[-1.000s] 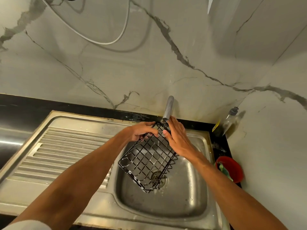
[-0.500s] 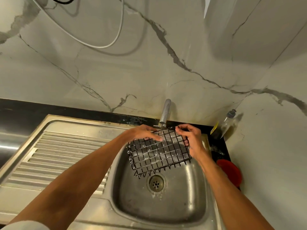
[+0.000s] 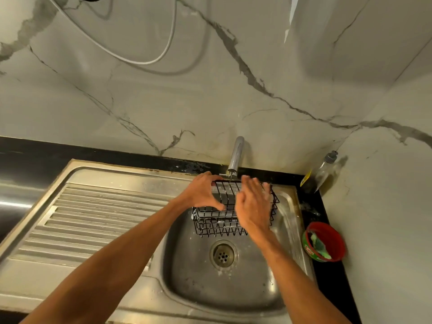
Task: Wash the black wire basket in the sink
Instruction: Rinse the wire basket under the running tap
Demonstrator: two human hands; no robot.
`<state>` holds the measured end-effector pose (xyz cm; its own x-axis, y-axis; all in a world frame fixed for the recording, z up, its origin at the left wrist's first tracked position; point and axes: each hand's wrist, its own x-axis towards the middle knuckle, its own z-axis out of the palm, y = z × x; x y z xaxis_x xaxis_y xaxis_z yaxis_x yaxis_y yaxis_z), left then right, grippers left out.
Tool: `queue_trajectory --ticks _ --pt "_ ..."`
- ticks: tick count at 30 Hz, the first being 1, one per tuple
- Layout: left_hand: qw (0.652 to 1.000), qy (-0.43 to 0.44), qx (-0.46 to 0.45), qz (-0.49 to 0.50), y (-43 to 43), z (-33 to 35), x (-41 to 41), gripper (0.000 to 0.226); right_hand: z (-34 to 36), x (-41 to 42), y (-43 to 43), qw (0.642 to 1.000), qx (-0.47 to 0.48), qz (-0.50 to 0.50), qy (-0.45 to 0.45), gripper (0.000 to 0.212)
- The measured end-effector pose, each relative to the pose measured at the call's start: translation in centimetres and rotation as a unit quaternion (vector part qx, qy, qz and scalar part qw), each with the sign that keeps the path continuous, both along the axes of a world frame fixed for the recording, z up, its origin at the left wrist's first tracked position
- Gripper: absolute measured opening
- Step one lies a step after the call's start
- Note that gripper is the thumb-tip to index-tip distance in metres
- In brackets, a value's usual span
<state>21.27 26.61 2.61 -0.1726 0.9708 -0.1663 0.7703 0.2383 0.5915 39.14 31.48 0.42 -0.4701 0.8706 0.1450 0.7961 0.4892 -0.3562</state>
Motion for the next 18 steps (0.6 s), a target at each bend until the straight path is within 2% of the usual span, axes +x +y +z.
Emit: queue_trajectory --ticks 3,7,9,11,15,18 --pt "0.999 0.024 0.037 -0.003 0.2 -0.9 0.2 0.105 -0.1 -1.6 -0.5 0.995 -0.004 0.093 -0.046 0.059" --pt "0.994 0.056 0.091 0.001 0.0 -1.0 0.5 0.102 0.3 -1.3 0.5 0.994 0.001 0.089 -0.062 0.057" --pt "0.991 0.075 0.114 -0.013 0.3 -0.9 0.8 0.092 0.7 -2.3 -0.4 0.990 0.020 0.128 -0.054 0.059" --pt "0.990 0.065 0.125 -0.022 0.3 -1.0 0.8 0.094 0.9 -2.3 -0.2 0.987 0.020 0.155 -0.030 0.056" --pt "0.983 0.095 0.144 -0.071 -0.1 -0.8 1.1 0.106 1.5 -0.3 2.8 0.995 -0.007 0.093 -0.034 0.049" --pt "0.978 0.083 0.146 -0.120 -0.2 -0.5 1.9 0.108 2.1 -0.5 2.9 0.991 -0.060 0.118 0.017 0.036"
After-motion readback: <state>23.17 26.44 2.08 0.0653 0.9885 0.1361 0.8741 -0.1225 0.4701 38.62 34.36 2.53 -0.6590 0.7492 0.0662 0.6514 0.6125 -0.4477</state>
